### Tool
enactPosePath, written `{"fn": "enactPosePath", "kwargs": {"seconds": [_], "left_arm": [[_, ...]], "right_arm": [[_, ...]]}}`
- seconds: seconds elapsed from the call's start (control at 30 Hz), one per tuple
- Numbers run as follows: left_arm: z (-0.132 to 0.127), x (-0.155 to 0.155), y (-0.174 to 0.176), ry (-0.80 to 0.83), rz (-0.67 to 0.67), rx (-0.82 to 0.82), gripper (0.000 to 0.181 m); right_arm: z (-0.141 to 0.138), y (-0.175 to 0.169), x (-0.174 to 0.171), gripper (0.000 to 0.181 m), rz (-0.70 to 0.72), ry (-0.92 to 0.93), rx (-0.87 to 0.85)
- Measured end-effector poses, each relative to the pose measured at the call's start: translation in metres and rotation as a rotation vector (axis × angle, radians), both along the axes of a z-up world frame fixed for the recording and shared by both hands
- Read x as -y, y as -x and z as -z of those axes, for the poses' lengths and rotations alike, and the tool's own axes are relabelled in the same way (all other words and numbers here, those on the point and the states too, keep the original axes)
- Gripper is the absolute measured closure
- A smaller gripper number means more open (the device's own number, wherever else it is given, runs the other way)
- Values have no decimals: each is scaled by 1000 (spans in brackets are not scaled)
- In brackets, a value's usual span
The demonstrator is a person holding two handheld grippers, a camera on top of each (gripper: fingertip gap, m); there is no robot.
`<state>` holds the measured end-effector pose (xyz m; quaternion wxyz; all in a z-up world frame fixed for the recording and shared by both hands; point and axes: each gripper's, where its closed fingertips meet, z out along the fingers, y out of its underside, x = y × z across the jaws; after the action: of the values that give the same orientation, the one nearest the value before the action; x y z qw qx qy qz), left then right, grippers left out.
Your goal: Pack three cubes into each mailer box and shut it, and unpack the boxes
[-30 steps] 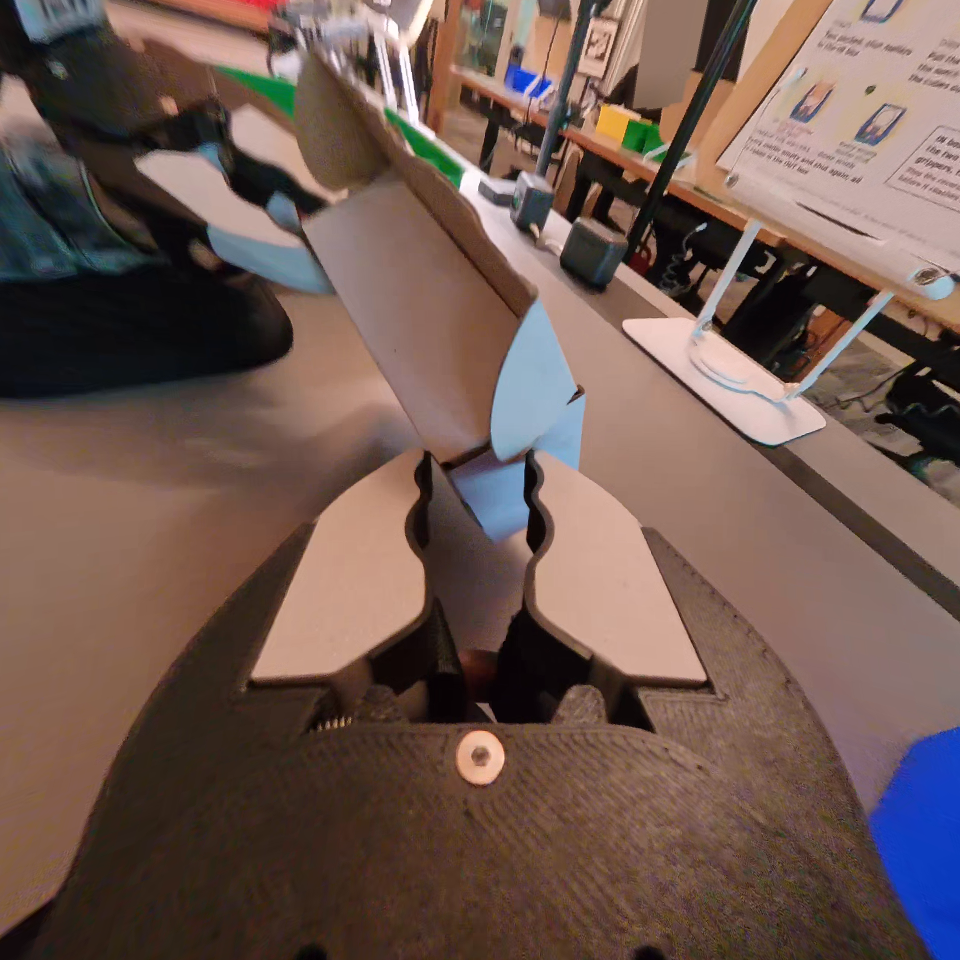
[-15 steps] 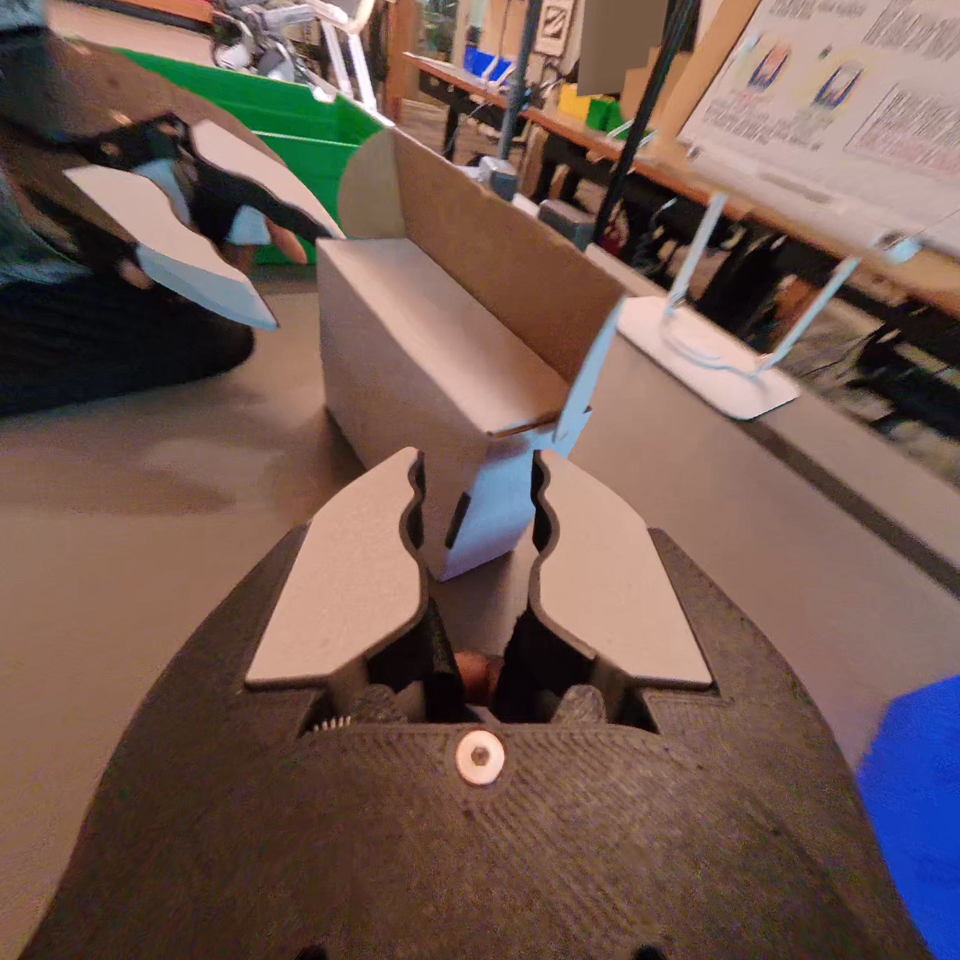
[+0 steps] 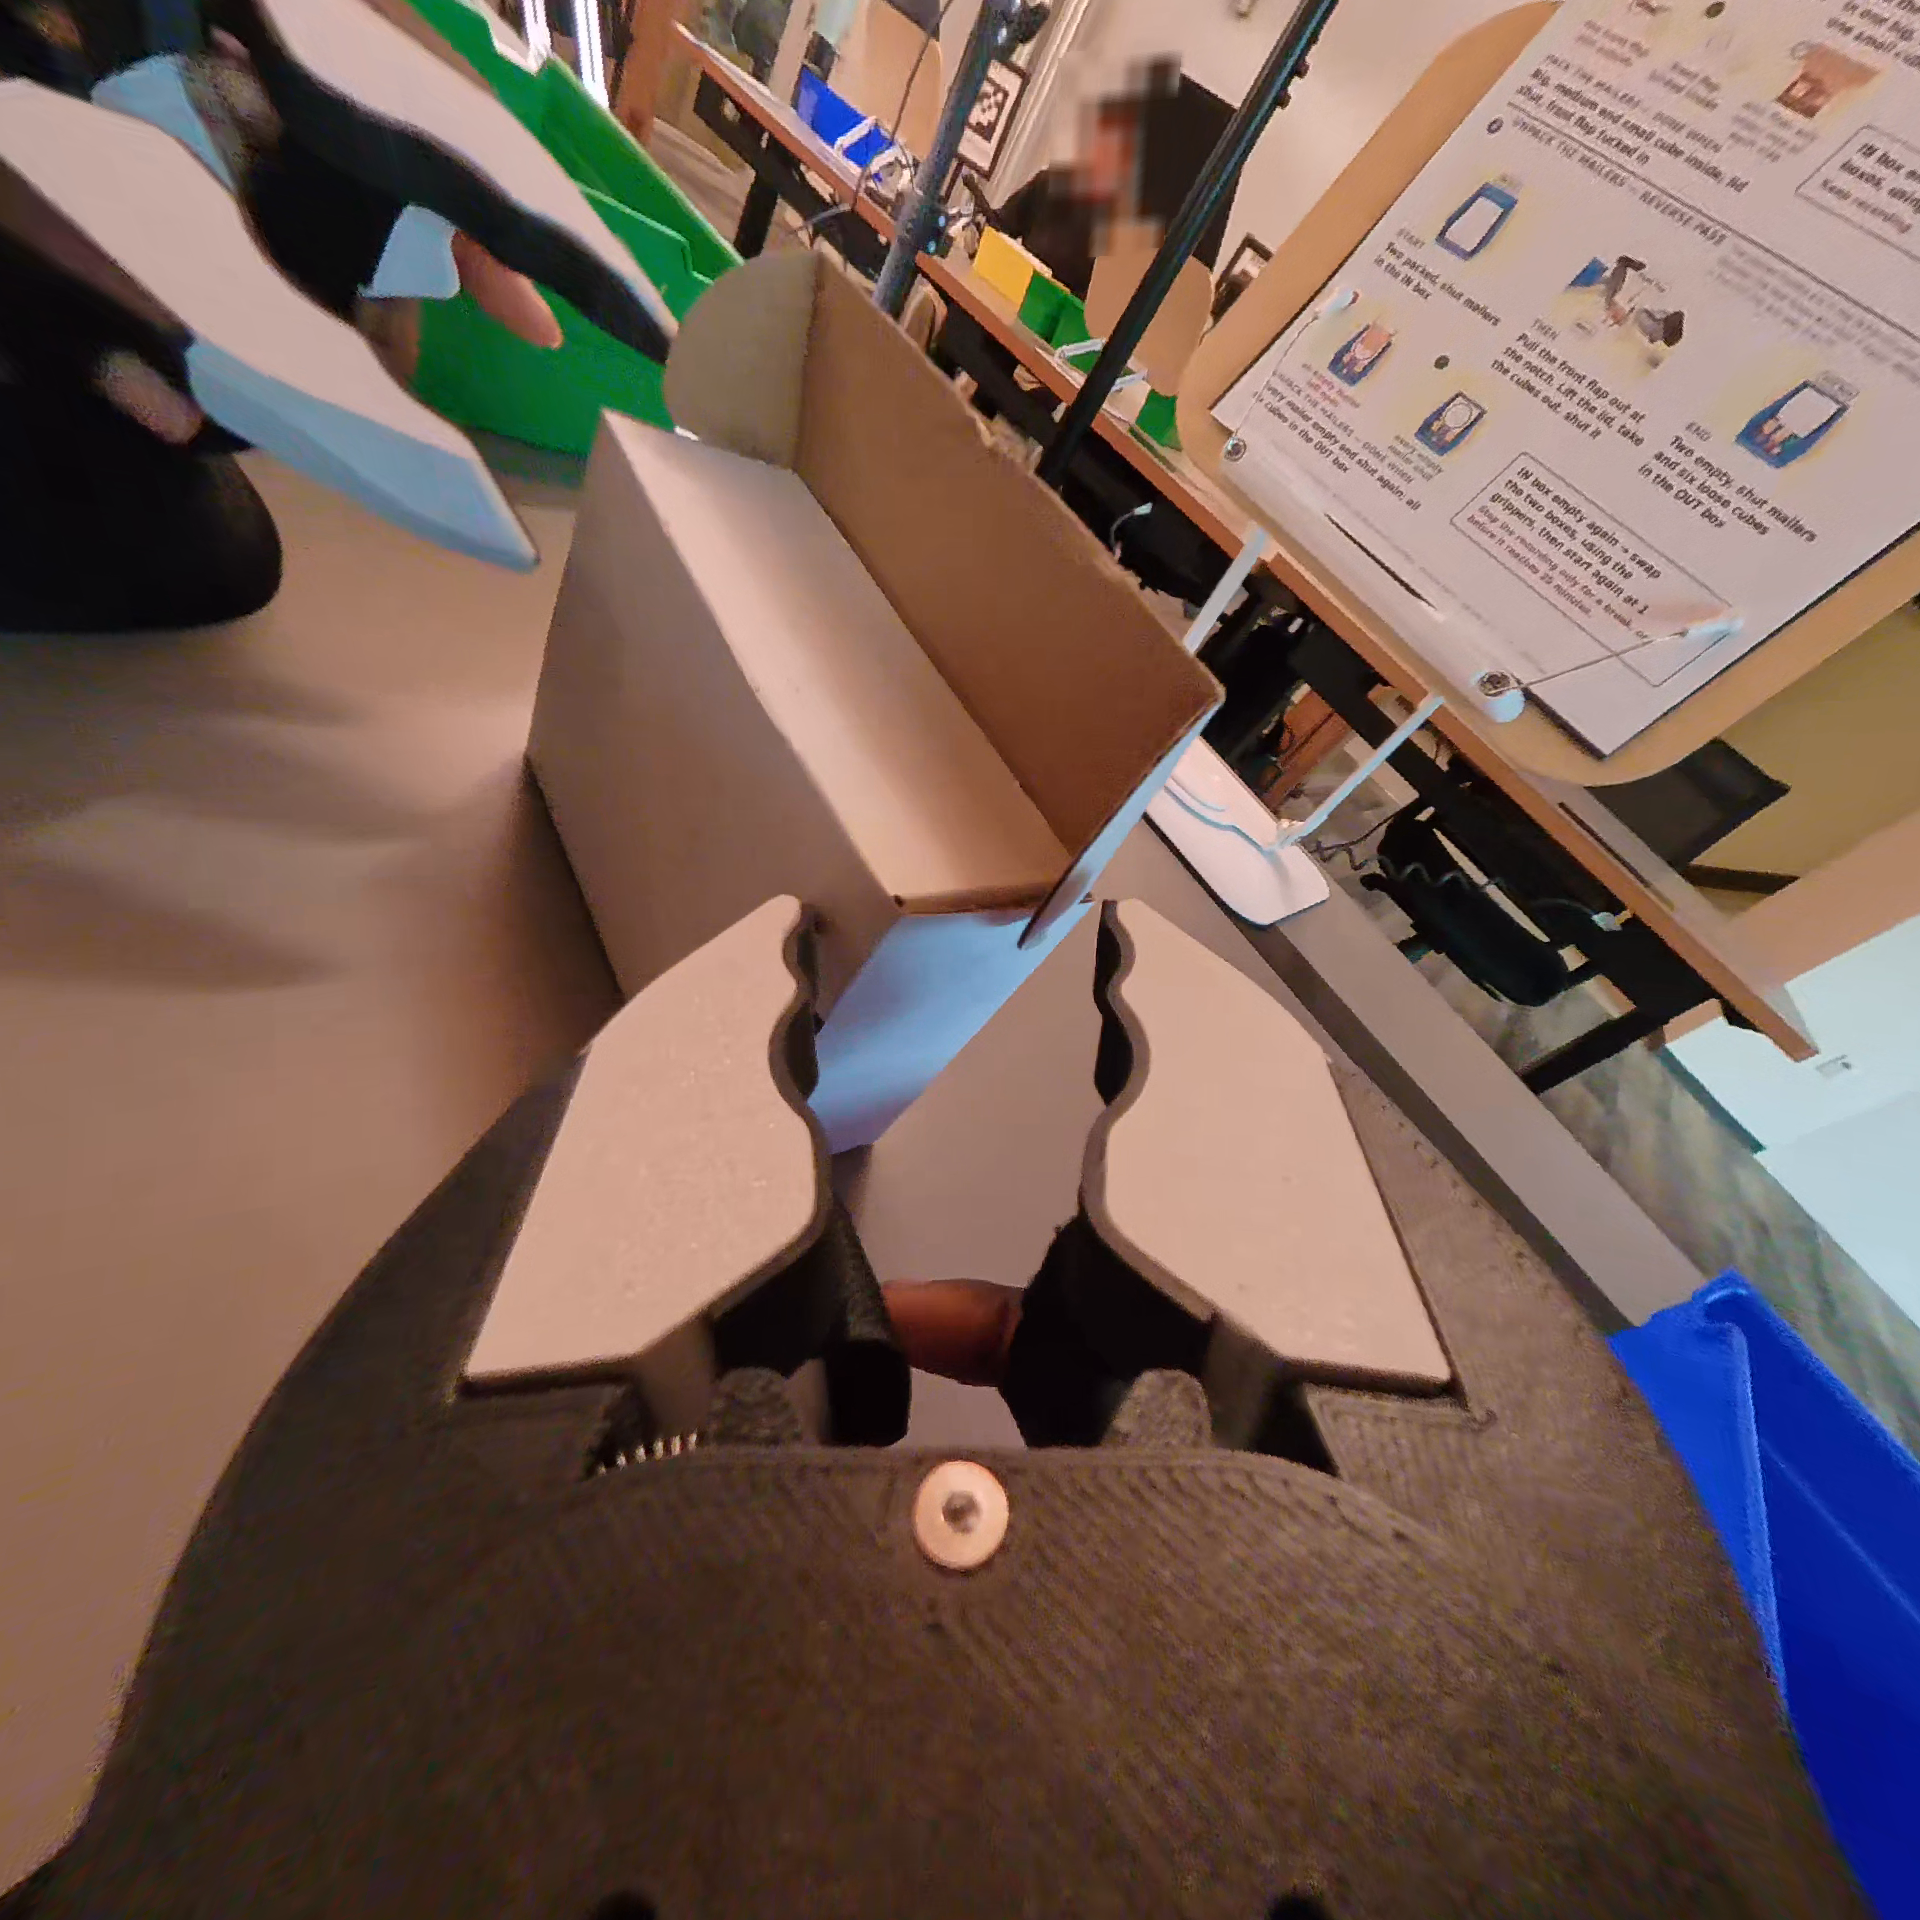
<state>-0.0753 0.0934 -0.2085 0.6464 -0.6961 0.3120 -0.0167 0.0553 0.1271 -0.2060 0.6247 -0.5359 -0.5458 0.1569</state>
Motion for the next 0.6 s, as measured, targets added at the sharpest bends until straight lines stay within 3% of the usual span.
{"fn": "enactPosePath", "kwargs": {"seconds": [0.27,0.6], "left_arm": [[-8,4,-18,-82,105,-18,113],[5,8,-16,-88,58,-177,120]], "right_arm": [[0,7,5,135,-3,-47,20],[3,5,4,144,22,-85,57]]}}
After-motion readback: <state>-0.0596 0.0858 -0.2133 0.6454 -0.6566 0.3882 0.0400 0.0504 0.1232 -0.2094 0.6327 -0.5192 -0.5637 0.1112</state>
